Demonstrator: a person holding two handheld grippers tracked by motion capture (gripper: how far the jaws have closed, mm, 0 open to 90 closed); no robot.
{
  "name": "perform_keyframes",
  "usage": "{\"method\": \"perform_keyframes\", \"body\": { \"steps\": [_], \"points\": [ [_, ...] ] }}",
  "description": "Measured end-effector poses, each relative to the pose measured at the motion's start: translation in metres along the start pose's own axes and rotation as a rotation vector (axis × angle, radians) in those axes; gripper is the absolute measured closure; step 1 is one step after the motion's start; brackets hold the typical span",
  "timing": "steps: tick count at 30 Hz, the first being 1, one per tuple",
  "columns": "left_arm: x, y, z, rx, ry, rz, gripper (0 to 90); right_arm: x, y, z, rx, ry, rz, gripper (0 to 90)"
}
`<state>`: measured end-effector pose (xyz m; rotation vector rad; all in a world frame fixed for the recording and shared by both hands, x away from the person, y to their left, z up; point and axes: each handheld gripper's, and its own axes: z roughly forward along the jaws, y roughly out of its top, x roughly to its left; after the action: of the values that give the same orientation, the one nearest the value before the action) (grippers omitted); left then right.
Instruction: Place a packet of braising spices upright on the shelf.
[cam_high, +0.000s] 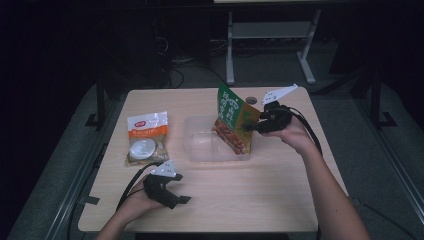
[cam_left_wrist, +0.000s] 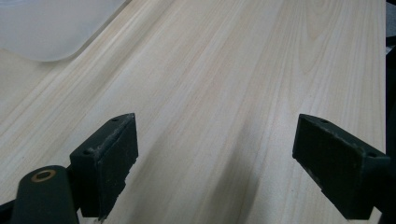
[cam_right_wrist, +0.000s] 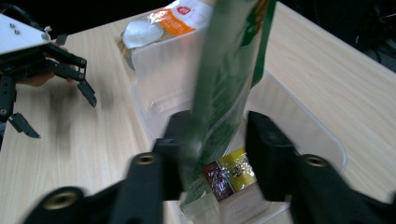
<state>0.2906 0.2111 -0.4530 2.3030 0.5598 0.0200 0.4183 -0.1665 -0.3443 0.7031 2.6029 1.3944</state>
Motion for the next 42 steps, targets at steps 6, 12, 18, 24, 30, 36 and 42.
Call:
{"method": "perform_keyframes", "body": {
  "steps": [6, 12, 18, 24, 30, 36, 42],
  "points": [
    [0.0, 0.0, 0.0, 0.004, 0.001, 0.005, 13.6, 0.004, -0.001, -0.007, -0.011, -0.028, 0.021, 34.2],
    [0.0, 0.0, 0.0, 0.002, 0.004, 0.005, 13.7, 0.013, -0.009, -0.012, -0.02, -0.044, 0.009, 28.3],
    [0.001, 0.0, 0.0, 0.001, 0.003, 0.003, 13.6, 0.021, -0.018, -0.019, -0.014, -0.084, -0.001, 23.3],
    [0.0, 0.0, 0.0, 0.002, 0.007, 0.002, 13.7, 0.032, -0.036, -0.027, -0.02, -0.107, 0.016, 23.2],
    [0.001, 0.0, -0.001, 0.002, 0.016, 0.005, 13.6, 0.052, -0.062, -0.029, -0.024, -0.131, 0.018, 22.9],
    [0.002, -0.001, -0.002, 0.006, 0.019, 0.005, 13.6, 0.07, -0.085, -0.023, -0.006, -0.121, 0.016, 22.4],
    [0.002, -0.001, -0.003, 0.002, 0.028, 0.014, 13.7, 0.085, -0.102, -0.015, -0.002, -0.115, 0.019, 22.5]
  ]
}}
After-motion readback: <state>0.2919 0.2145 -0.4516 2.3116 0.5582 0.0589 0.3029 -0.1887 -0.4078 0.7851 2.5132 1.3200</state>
